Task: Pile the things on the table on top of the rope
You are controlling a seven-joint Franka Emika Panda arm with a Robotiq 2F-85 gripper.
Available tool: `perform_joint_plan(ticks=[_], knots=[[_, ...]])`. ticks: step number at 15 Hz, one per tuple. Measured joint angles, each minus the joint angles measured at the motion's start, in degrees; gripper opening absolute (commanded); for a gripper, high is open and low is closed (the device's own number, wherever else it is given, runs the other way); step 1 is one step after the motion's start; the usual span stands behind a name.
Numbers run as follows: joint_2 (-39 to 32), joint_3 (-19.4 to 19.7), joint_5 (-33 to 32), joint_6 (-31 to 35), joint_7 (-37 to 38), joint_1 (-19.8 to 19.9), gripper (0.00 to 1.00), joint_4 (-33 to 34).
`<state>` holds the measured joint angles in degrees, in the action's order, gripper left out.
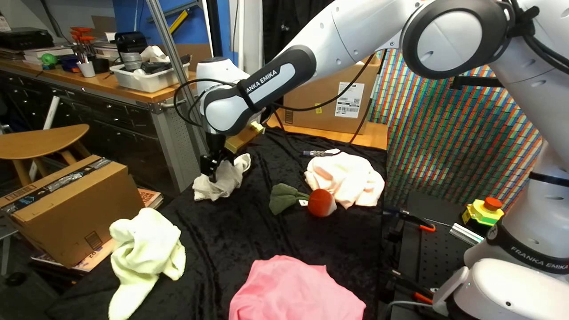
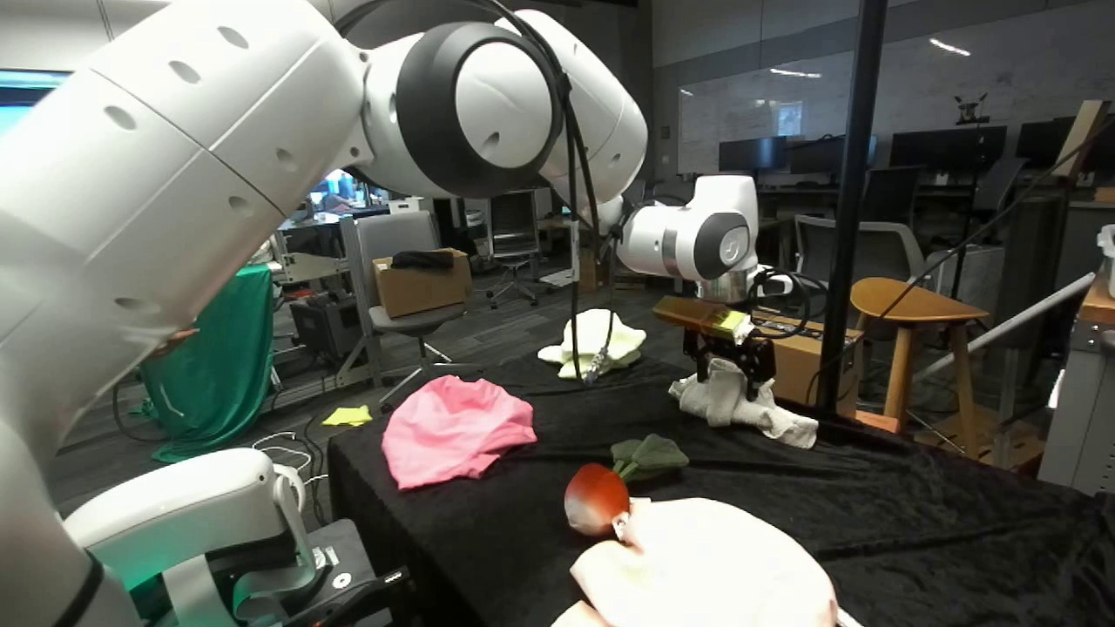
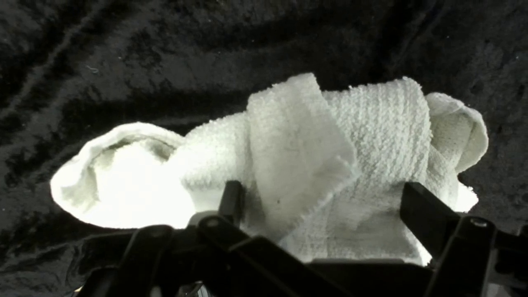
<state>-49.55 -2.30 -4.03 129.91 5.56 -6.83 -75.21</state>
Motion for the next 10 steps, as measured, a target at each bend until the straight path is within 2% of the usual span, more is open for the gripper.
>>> perform_joint_plan(ticks=[1,2,4,10], knots=[[0.0,0.0,0.0,0.0,-0.1,0.0,0.95,0.0],[-0.1,0.0,0.0,0.0,-0.1,0.0,0.72,0.0],[-0.2,0.1,0.0,0.0,-0.2,0.0,0.70,0.0],[-0.7,0.5,0.0,0.0,-0.4,0.0,0.22,0.0]])
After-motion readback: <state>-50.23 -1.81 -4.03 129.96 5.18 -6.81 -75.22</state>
